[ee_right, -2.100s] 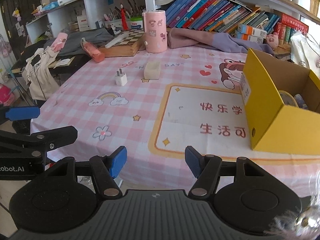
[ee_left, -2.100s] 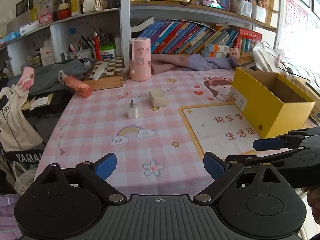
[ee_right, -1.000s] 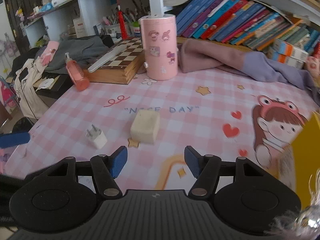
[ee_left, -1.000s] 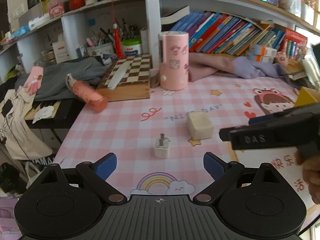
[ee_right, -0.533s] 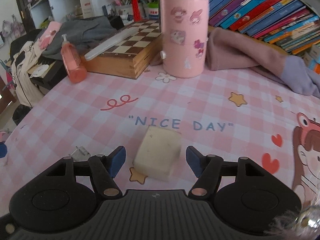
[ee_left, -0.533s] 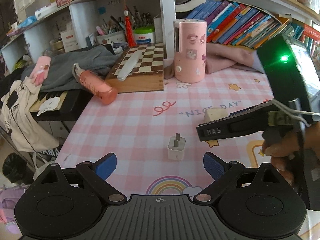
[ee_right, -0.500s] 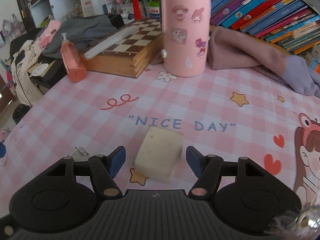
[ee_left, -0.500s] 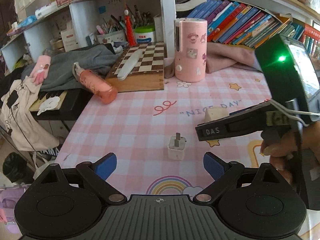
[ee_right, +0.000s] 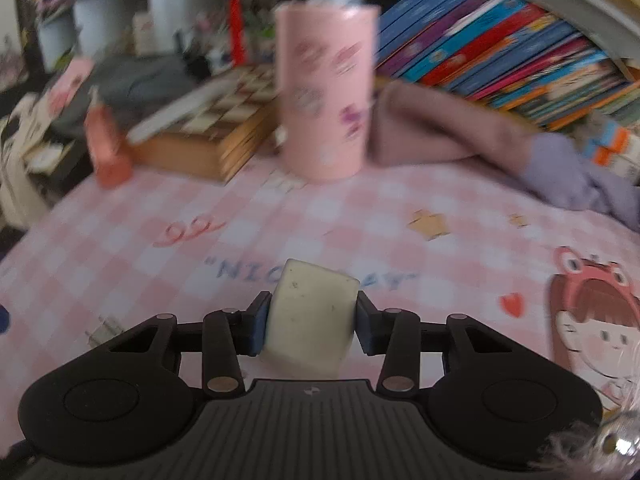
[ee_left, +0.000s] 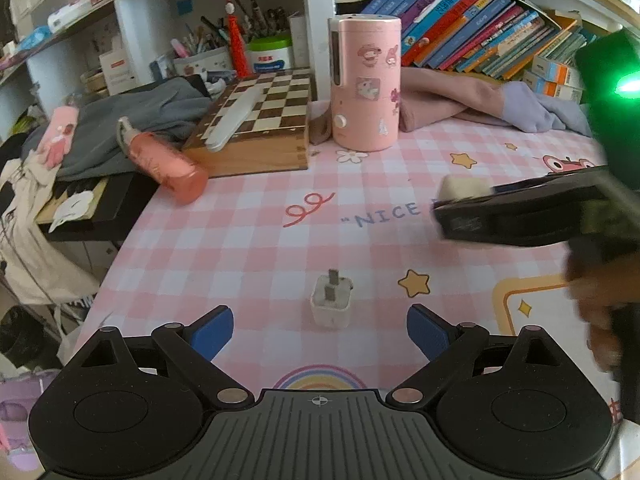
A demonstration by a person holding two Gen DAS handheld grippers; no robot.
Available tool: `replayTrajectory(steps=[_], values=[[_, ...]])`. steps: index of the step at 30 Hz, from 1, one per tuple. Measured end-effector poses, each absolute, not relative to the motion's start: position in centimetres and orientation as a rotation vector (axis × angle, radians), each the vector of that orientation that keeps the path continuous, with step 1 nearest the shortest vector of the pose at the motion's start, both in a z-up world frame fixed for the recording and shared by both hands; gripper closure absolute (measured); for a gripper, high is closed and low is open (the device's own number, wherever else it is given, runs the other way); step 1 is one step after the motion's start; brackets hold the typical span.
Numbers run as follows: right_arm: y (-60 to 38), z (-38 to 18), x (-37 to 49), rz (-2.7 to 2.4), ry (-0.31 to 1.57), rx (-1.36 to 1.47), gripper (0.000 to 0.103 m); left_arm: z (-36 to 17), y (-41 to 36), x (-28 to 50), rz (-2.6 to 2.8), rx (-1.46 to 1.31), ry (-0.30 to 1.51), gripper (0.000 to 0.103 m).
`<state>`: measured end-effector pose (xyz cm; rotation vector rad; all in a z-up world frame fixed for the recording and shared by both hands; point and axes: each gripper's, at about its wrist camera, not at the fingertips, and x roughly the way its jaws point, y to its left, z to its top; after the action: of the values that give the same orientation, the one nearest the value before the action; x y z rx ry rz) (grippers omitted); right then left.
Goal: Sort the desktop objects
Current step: 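Close the right tool on the white block while the left tool hovers over the plug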
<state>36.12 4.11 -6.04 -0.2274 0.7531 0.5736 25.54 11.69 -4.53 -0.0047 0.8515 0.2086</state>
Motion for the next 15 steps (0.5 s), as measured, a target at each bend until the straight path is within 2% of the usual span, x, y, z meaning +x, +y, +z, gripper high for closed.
replayTrajectory(steps=[15], values=[[-2.4, -5.5, 34.7, 0.485, 0.834, -0.159, 0.063, -6.3, 12.3, 27.5, 0.204, -0.012, 0.867, 0.009]])
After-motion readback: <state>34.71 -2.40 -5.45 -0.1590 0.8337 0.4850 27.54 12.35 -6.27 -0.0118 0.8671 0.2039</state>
